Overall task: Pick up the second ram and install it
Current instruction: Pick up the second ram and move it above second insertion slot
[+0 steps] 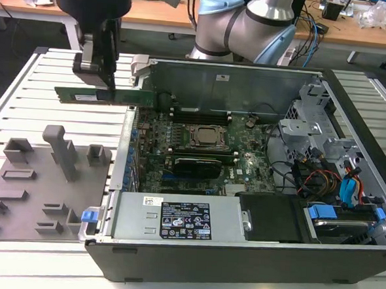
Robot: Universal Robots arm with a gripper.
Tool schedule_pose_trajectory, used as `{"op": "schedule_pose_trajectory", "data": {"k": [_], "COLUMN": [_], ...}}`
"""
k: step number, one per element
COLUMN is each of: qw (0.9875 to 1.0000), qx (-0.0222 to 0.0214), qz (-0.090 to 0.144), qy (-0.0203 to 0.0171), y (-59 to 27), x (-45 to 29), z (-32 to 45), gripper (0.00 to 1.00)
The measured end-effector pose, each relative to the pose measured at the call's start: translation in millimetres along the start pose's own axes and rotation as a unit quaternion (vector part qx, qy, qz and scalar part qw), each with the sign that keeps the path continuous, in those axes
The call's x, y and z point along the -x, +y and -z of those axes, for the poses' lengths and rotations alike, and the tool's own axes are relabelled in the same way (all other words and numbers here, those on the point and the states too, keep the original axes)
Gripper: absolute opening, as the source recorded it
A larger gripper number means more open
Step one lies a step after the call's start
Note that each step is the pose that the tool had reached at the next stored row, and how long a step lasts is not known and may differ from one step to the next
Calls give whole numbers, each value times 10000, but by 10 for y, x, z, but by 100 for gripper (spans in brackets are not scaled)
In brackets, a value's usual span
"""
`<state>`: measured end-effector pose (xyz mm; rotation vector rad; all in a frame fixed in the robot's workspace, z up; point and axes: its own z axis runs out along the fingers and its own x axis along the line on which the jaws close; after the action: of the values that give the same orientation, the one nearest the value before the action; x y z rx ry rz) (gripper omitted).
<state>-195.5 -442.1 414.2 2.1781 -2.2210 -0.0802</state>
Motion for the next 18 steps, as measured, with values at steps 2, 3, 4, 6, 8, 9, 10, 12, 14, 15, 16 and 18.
{"op": "schedule_pose_trajectory", "data": {"k": [2,3,4,6,8,9,10,12,14,15,16,18], "qw": [10000,10000,10000,10000,10000,10000,10000,10000,10000,10000,10000,10000], "qx": [3,4,6,7,8,10,13,15,17,17,19,20], "qz": [0,1,0,0,1,0,1,0,0,1,0,0], "qy": [1,0,0,0,0,1,1,1,0,1,1,0], "y": [-167,-231,-299,-366,-424,-476,-582,-660,-714,-738,-790,-842], "x": [3,5,6,8,9,11,14,17,19,20,22,25], "z": [10,13,16,19,21,24,28,30,31,32,33,32], "gripper": [14,14,14,14,14,14,14,14,14,14,14,14]}}
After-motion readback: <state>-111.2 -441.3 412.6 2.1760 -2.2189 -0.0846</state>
